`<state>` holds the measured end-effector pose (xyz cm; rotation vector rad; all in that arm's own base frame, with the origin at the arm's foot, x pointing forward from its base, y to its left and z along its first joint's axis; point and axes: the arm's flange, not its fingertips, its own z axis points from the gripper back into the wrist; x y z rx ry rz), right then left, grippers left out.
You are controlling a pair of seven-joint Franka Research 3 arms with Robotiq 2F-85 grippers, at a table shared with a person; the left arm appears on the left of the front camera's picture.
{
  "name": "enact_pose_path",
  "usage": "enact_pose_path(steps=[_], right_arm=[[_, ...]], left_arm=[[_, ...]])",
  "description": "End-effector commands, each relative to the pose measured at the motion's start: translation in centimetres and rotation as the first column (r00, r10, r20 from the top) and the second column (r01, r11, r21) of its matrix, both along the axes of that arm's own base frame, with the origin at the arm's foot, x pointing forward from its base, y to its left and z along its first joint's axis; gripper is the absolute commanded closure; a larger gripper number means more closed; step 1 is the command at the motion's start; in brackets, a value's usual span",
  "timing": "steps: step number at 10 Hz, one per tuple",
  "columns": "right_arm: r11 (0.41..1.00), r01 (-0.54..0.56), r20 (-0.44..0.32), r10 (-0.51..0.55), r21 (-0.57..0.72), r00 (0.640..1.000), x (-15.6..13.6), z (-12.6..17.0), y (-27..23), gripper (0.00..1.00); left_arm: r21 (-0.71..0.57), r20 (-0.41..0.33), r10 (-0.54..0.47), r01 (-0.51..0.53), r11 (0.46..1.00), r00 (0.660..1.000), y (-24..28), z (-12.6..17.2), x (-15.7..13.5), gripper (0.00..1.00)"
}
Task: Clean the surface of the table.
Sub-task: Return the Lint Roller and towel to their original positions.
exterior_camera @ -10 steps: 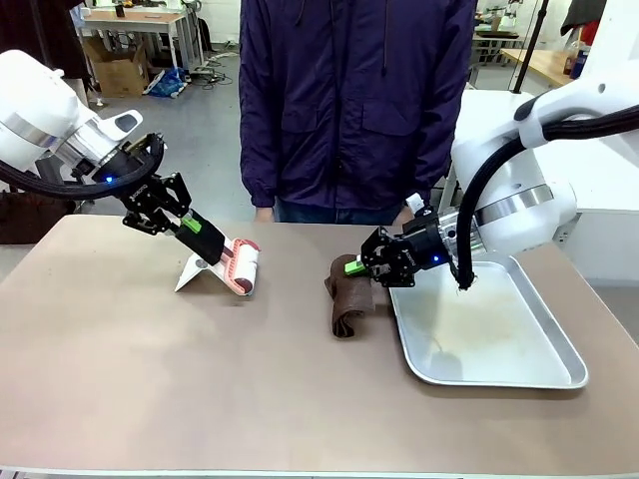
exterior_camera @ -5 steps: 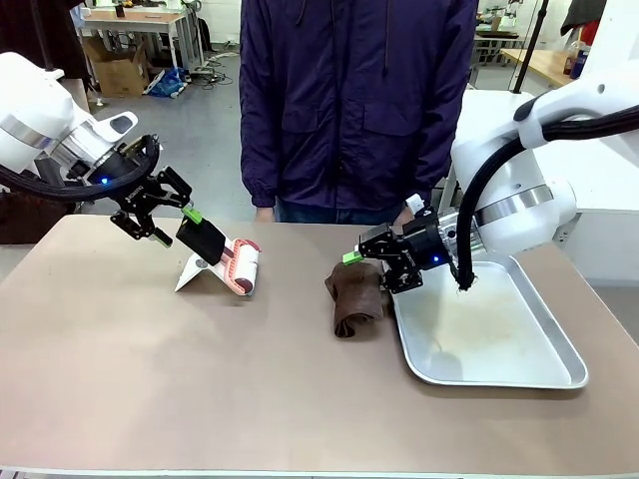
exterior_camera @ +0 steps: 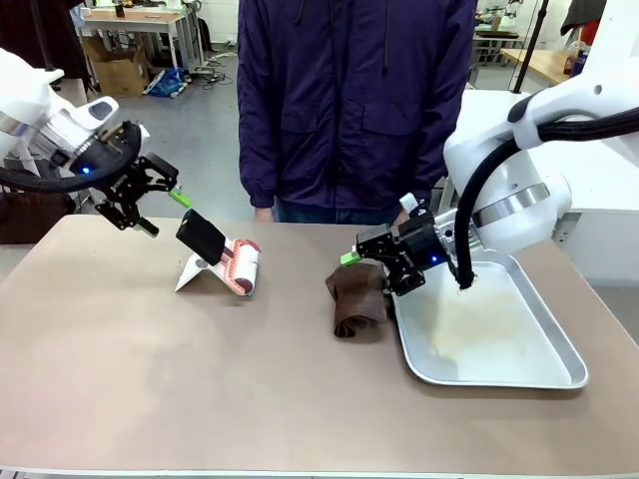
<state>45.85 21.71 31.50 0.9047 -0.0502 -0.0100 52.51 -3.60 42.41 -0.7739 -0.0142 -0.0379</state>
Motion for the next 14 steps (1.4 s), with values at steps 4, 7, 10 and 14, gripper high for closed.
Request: enact_pose_path(steps=[4,7,10,14], right_arm=[[0.947,-0.072,0.059,0.095,-0.313,0.994,0.3,6.0,3.8,0.00],[0.930,0.004,0.095,0.033,-0.367,0.995,-1.8,8.8,2.2,0.00],[0.975,0.058,0.143,-0.028,-0.216,0.989,-5.8,11.7,-1.0,0.00],[0.957,-0.064,-0.036,0.077,0.281,0.996,-10.3,8.9,-7.0,0.00]], left_arm=[[-0.112,0.147,-0.034,0.050,0.992,0.989,1.0,3.9,-6.5,0.00],[-0.135,0.180,-0.075,0.101,0.986,0.981,1.6,5.2,-9.4,0.00],[-0.207,0.196,-0.132,0.173,0.963,0.972,3.0,6.9,-12.9,0.00],[-0.439,0.104,-0.263,0.282,0.853,0.959,8.4,6.9,-18.9,0.00]])
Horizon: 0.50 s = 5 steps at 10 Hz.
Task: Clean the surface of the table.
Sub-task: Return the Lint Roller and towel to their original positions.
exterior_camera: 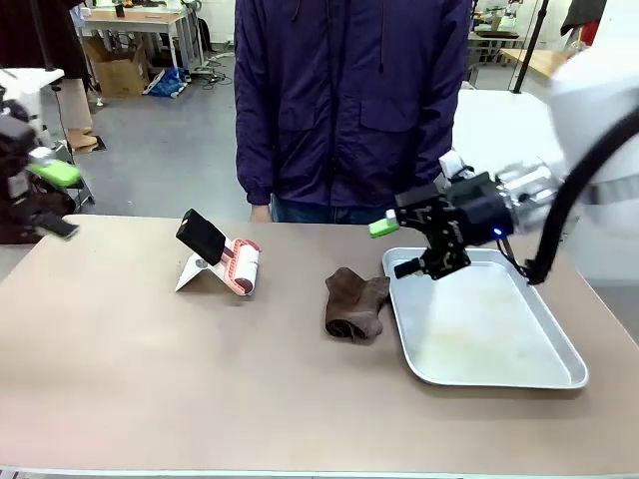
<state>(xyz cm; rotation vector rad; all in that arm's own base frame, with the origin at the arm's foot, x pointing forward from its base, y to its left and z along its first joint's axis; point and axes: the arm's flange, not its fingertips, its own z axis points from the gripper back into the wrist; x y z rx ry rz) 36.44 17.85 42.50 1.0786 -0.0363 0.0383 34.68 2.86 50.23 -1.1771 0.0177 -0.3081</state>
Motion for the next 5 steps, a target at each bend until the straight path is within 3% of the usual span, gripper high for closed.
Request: enact_pose_path(steps=[1,3,4,5], right_arm=[[0.973,-0.054,-0.051,0.067,0.225,0.996,-2.3,-2.4,-5.6,0.00],[0.921,-0.031,0.004,0.032,0.388,0.999,-4.2,-1.7,-10.7,0.00],[0.892,0.011,0.014,-0.020,0.451,1.000,-4.7,-1.8,-13.4,0.00],[0.868,0.062,0.023,-0.084,0.493,0.996,-5.0,-1.9,-16.0,0.00]], left_arm=[[-0.156,0.004,-0.004,0.004,0.988,1.000,3.6,-1.8,-2.1,0.00],[-0.216,0.033,0.020,-0.012,0.976,0.999,5.2,-3.1,-2.9,0.00],[-0.234,0.099,0.041,-0.016,0.972,0.994,6.1,-3.6,-3.6,0.00],[-0.239,0.119,0.039,-0.010,0.971,0.992,6.8,-4.2,-3.8,0.00]])
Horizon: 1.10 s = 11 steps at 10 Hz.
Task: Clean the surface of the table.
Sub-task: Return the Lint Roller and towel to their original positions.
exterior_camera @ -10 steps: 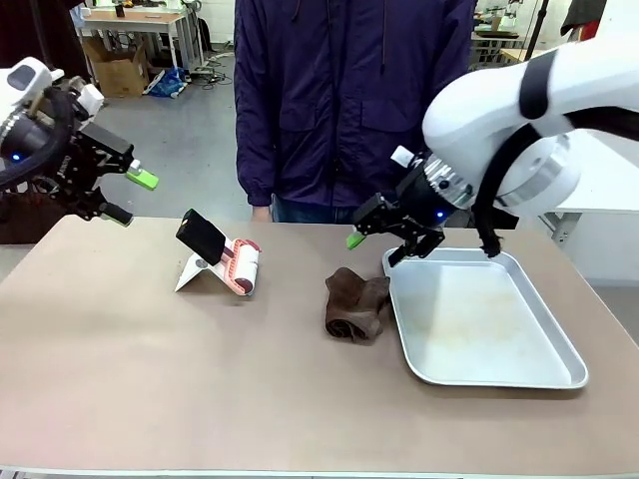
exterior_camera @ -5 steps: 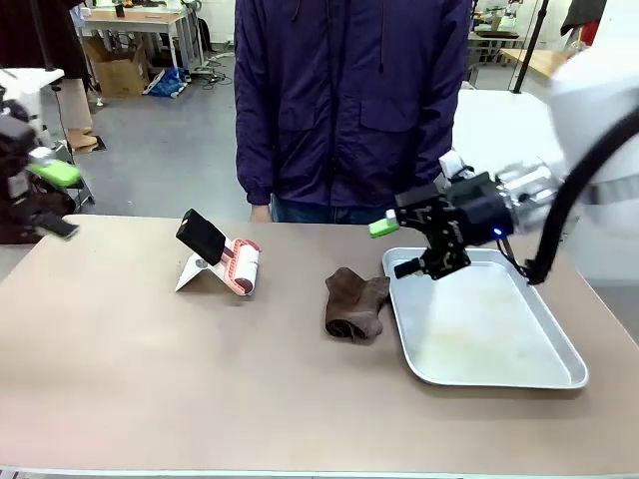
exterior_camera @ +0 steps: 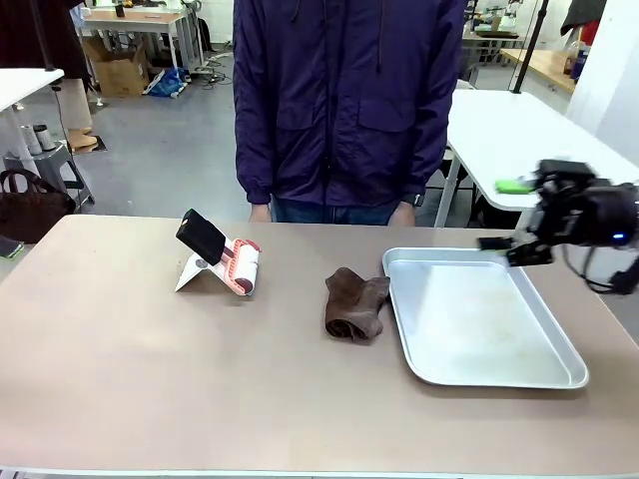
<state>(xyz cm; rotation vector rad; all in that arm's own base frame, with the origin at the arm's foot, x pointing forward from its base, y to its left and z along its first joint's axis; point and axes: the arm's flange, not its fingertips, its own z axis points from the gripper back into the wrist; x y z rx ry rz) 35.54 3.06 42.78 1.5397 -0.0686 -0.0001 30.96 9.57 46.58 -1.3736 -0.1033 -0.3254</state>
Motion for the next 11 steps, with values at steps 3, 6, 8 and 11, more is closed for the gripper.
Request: enact_pose_path(steps=[3,6,8,11], right_arm=[[0.988,0.107,0.052,-0.113,0.108,0.992,-5.0,-2.9,-6.4,0.00],[0.990,0.123,0.077,-0.128,0.063,0.989,-4.7,-4.3,-6.7,0.00],[0.988,0.126,0.042,-0.130,0.094,0.991,-1.5,-3.0,-9.3,0.00],[0.988,0.126,0.042,-0.130,0.094,0.991,-1.5,-3.0,-9.3,0.00]], left_arm=[[-0.037,0.088,0.069,-0.066,0.997,0.994,1.5,-1.6,1.0,0.00],[-0.015,0.062,0.075,-0.074,0.997,0.995,1.4,-1.8,1.9,0.00],[-0.013,0.058,0.060,-0.059,0.998,0.997,1.8,-2.1,1.3,0.00],[-0.013,0.058,0.060,-0.059,0.998,0.997,1.8,-2.1,1.3,0.00]])
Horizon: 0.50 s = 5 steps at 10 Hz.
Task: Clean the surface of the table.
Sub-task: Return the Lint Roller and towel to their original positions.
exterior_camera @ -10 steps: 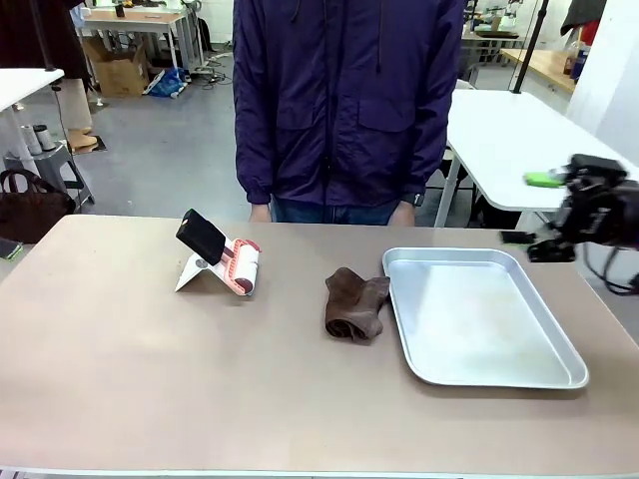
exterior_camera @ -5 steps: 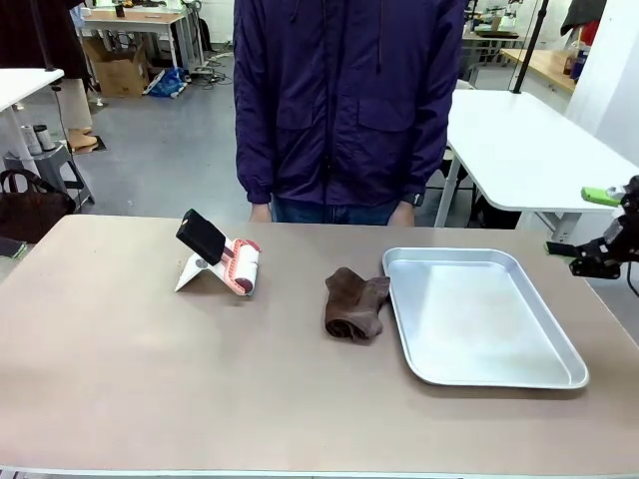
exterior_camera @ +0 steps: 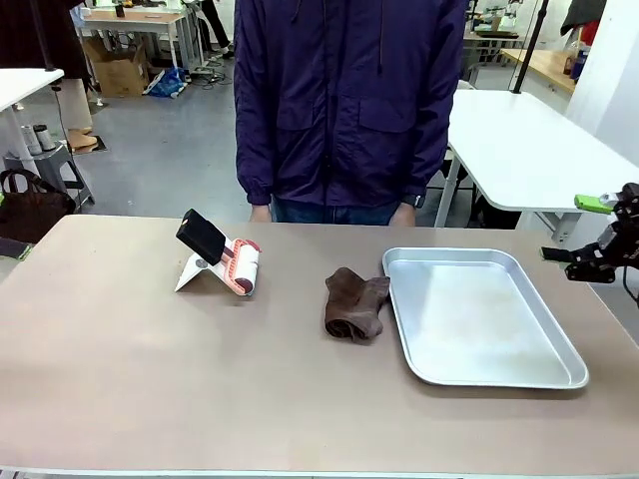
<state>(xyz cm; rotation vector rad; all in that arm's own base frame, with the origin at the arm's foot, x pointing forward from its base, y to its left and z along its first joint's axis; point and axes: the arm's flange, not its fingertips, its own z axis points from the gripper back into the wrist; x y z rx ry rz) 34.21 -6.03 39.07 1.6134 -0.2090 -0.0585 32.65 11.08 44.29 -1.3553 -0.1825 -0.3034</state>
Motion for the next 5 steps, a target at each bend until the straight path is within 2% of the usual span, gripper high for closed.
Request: enact_pose_path(steps=[1,5], right_arm=[[1.000,0.006,-0.007,-0.005,0.012,1.000,-0.14,0.68,-0.18,0.00],[1.000,0.006,-0.007,-0.005,0.012,1.000,-0.14,0.68,-0.18,0.00]], left_arm=[[-0.015,0.014,-0.004,0.004,1.000,1.000,0.27,0.21,-0.36,0.00],[-0.015,0.014,-0.004,0.004,1.000,1.000,0.27,0.21,-0.36,0.00]])
